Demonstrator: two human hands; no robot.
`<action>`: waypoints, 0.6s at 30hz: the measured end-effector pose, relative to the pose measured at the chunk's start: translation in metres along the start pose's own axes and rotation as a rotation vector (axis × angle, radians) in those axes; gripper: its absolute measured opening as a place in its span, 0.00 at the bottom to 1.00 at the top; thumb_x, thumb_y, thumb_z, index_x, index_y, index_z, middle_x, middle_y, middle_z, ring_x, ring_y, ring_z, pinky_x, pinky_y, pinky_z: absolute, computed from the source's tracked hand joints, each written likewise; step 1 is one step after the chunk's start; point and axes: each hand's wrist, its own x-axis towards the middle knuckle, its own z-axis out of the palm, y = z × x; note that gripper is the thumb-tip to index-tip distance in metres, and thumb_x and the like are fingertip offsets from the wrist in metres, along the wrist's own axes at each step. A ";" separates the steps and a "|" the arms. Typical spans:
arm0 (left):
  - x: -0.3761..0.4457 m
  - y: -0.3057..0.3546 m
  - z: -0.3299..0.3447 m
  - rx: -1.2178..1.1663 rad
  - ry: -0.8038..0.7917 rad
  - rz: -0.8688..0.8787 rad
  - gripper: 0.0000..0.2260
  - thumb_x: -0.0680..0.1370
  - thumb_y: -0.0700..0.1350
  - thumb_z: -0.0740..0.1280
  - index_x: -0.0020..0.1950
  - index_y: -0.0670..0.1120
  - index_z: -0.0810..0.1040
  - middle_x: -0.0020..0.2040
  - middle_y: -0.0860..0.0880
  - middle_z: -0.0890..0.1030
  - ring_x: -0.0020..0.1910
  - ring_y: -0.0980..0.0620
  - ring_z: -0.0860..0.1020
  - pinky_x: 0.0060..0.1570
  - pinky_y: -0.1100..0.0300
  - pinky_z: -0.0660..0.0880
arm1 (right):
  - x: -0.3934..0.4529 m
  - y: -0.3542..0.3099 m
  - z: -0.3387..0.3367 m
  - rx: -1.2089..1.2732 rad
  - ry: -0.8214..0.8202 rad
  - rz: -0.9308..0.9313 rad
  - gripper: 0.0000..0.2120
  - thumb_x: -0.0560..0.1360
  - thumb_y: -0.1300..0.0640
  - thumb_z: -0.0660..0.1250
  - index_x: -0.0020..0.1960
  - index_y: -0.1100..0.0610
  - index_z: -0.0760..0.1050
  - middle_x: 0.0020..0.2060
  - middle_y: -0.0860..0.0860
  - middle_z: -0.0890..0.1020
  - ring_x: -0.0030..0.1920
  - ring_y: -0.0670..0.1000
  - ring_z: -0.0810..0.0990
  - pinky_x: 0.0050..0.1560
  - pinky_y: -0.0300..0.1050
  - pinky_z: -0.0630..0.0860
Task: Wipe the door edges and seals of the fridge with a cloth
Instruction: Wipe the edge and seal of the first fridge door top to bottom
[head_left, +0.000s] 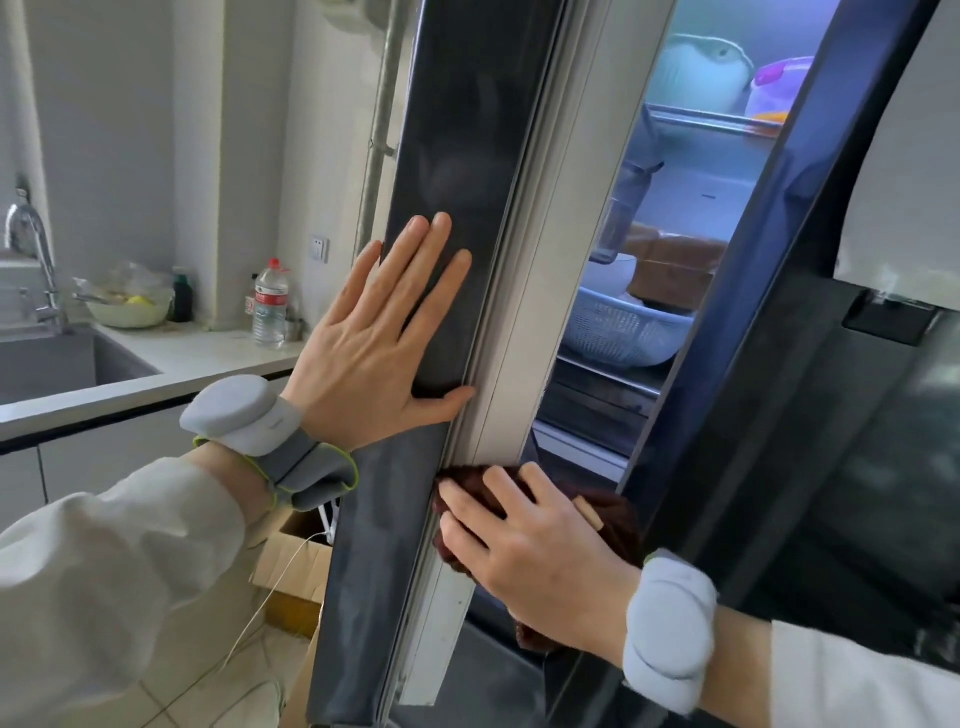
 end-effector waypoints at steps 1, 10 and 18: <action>0.000 0.000 0.000 0.001 -0.001 -0.008 0.40 0.72 0.63 0.61 0.75 0.39 0.54 0.75 0.40 0.53 0.75 0.45 0.49 0.74 0.49 0.46 | 0.002 0.003 -0.003 0.001 0.002 -0.009 0.17 0.74 0.59 0.53 0.56 0.55 0.77 0.56 0.53 0.79 0.50 0.55 0.77 0.48 0.51 0.75; 0.000 0.001 0.002 -0.004 -0.003 -0.038 0.46 0.69 0.69 0.62 0.76 0.42 0.52 0.75 0.43 0.51 0.75 0.47 0.47 0.73 0.45 0.47 | 0.013 0.033 -0.021 -0.100 0.052 0.042 0.17 0.79 0.61 0.48 0.56 0.58 0.75 0.56 0.56 0.79 0.49 0.57 0.72 0.46 0.52 0.69; 0.001 0.004 0.002 -0.071 -0.010 -0.049 0.44 0.68 0.62 0.64 0.76 0.41 0.52 0.76 0.42 0.51 0.75 0.47 0.45 0.73 0.48 0.46 | 0.006 0.006 -0.006 -0.036 -0.023 -0.027 0.16 0.75 0.59 0.53 0.55 0.57 0.76 0.56 0.55 0.79 0.50 0.56 0.75 0.49 0.51 0.74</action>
